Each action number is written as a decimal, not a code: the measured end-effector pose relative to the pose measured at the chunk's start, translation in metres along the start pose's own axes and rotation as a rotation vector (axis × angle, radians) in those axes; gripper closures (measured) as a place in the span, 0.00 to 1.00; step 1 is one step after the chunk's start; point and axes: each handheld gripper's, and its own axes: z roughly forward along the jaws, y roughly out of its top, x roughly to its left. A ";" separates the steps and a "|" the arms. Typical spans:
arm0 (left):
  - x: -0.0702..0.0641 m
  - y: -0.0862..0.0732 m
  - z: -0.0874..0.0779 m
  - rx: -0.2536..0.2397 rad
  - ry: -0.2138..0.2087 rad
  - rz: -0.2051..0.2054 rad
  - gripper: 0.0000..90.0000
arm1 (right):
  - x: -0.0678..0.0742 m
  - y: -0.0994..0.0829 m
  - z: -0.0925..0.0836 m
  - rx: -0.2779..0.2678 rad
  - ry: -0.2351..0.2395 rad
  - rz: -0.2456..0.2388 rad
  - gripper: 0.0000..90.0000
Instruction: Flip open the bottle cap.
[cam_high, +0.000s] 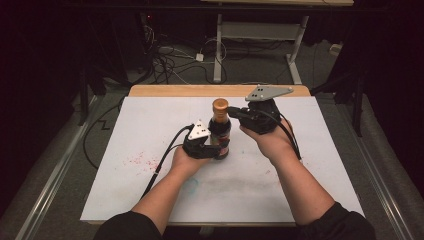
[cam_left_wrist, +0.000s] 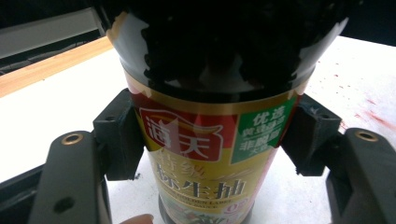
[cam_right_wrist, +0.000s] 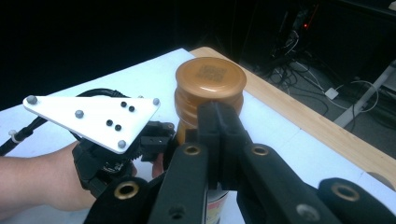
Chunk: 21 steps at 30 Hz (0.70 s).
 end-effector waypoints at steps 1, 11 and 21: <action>-0.006 0.000 0.005 -0.077 -0.012 -0.089 0.34 | 0.000 0.000 0.000 0.003 0.000 -0.001 1.00; -0.012 -0.002 0.007 -0.066 -0.008 -0.051 0.33 | -0.005 0.025 -0.028 -0.181 0.001 0.036 1.00; 0.001 -0.001 -0.001 0.001 -0.010 0.006 0.32 | -0.009 -0.001 -0.022 -0.061 0.010 0.024 1.00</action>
